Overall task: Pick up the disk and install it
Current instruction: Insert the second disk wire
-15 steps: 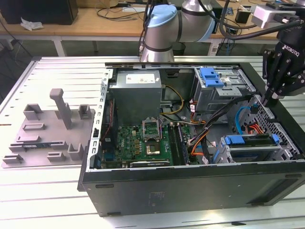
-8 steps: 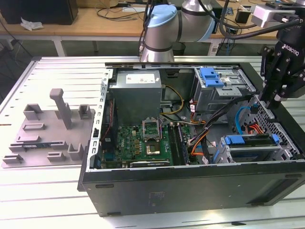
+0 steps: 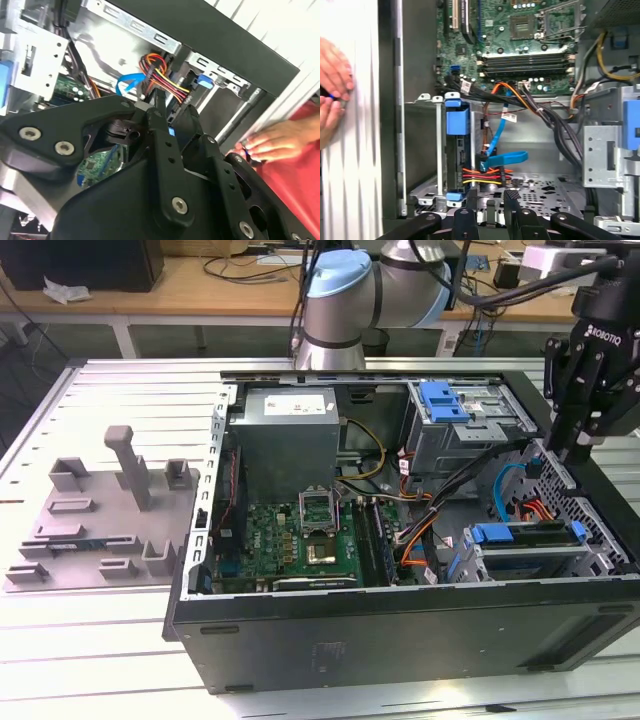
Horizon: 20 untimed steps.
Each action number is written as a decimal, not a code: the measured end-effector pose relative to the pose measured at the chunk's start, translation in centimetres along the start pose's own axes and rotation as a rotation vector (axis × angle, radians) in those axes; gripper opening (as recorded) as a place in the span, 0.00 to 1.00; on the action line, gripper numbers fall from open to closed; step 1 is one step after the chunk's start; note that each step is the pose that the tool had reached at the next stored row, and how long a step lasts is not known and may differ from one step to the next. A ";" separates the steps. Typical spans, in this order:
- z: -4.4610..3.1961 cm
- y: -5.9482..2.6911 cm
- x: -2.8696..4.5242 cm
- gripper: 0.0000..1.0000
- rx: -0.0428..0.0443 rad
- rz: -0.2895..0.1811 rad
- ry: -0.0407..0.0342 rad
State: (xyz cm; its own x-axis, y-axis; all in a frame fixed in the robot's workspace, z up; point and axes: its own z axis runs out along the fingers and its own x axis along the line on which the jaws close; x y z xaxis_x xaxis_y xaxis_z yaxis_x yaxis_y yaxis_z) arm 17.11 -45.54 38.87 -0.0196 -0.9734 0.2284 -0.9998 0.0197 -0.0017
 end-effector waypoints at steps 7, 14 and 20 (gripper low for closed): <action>-0.13 0.62 -0.51 0.35 0.0038 -0.010 0.0677; -0.29 1.22 -1.38 0.35 0.0069 -0.020 0.0998; -0.21 1.67 -2.32 0.35 0.0095 -0.028 0.1369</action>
State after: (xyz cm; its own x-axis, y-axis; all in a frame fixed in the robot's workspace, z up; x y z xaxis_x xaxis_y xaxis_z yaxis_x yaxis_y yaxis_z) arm 15.49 -43.20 38.54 0.0080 -0.9332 0.3592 -1.0000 -0.0095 -0.0027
